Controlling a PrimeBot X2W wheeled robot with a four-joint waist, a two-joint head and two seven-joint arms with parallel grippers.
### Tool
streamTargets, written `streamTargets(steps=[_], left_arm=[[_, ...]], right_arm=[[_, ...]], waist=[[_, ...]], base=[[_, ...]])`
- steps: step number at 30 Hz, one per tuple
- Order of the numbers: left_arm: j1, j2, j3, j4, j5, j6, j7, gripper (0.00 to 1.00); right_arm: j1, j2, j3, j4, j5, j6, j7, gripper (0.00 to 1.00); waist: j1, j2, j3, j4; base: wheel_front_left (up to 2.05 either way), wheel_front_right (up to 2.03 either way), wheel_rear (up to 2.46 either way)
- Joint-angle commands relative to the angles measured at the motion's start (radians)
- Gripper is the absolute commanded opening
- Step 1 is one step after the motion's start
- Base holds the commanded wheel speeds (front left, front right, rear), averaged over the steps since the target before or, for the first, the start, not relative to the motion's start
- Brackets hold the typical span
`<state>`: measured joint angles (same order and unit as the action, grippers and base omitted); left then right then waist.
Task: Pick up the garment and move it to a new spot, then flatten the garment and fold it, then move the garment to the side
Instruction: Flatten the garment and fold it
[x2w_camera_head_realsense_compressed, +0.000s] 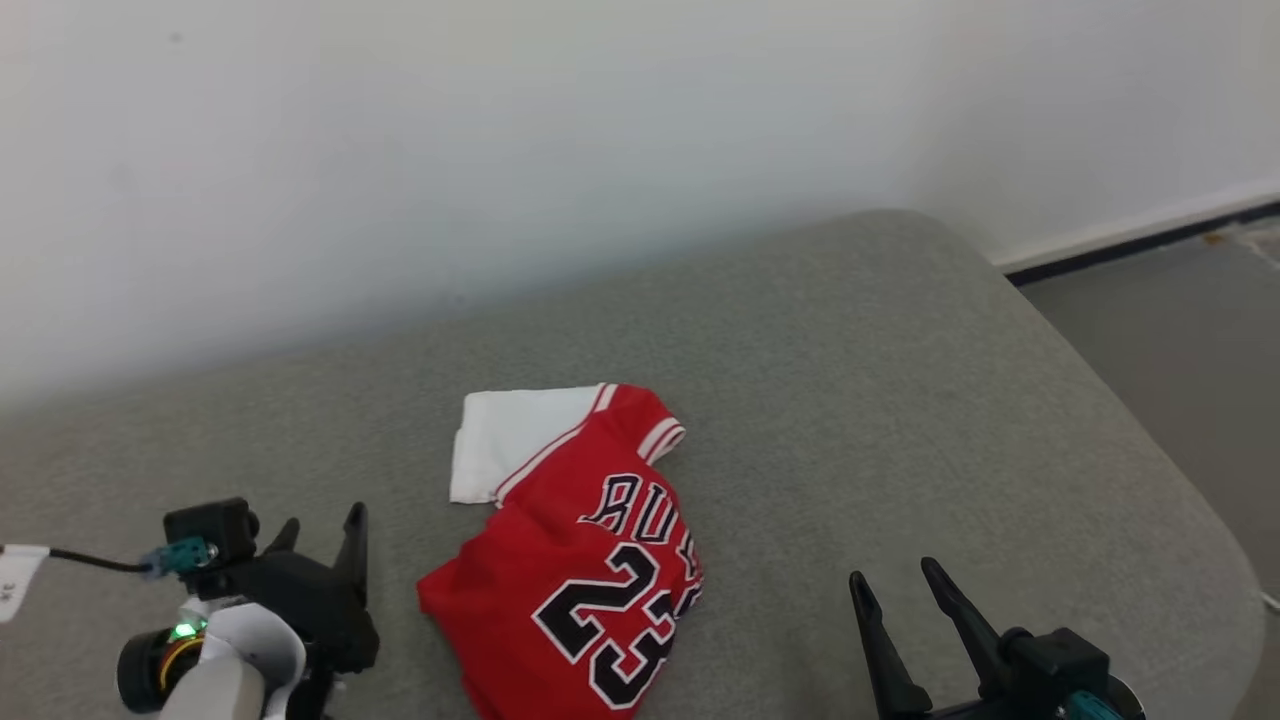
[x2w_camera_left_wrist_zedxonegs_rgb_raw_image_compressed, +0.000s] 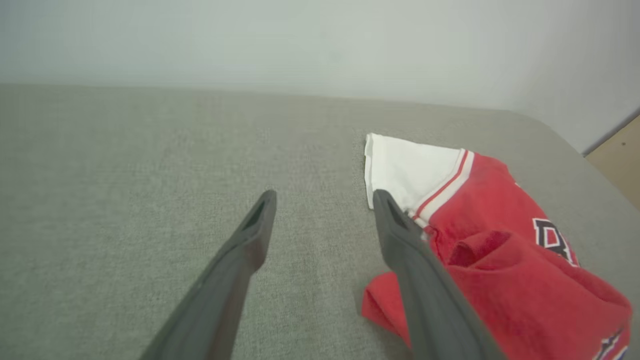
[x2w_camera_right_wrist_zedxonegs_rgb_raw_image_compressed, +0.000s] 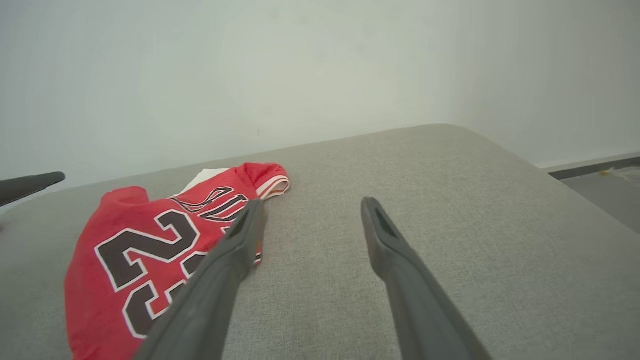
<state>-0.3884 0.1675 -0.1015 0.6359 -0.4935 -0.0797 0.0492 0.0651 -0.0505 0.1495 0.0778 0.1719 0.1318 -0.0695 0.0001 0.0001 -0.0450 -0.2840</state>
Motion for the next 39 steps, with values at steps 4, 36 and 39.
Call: streamTargets(steps=[4,36,39], left_arm=[[-0.114,0.050,0.002,0.115,-0.010,0.015,0.110,1.00],[-0.338,-0.033,-0.122,0.384,0.030,0.001,0.252,0.00],[-0.404,-0.035,-0.131,0.318,0.048,-0.010,0.125,0.00]], right_arm=[[-0.016,0.000,0.021,-0.011,-0.003,-0.002,0.001,1.00],[-0.049,0.001,0.038,0.002,0.042,-0.002,-0.040,1.00],[-0.052,0.001,0.037,0.011,0.045,-0.002,-0.045,1.00]], waist=[[-0.0001,-0.0001,0.137,-0.231],[-0.0001,-0.0001,0.235,-0.234],[-0.0001,-0.0001,0.218,-0.219]], base=[[0.00,0.00,0.00],[0.00,0.00,0.00],[0.00,0.00,0.00]])
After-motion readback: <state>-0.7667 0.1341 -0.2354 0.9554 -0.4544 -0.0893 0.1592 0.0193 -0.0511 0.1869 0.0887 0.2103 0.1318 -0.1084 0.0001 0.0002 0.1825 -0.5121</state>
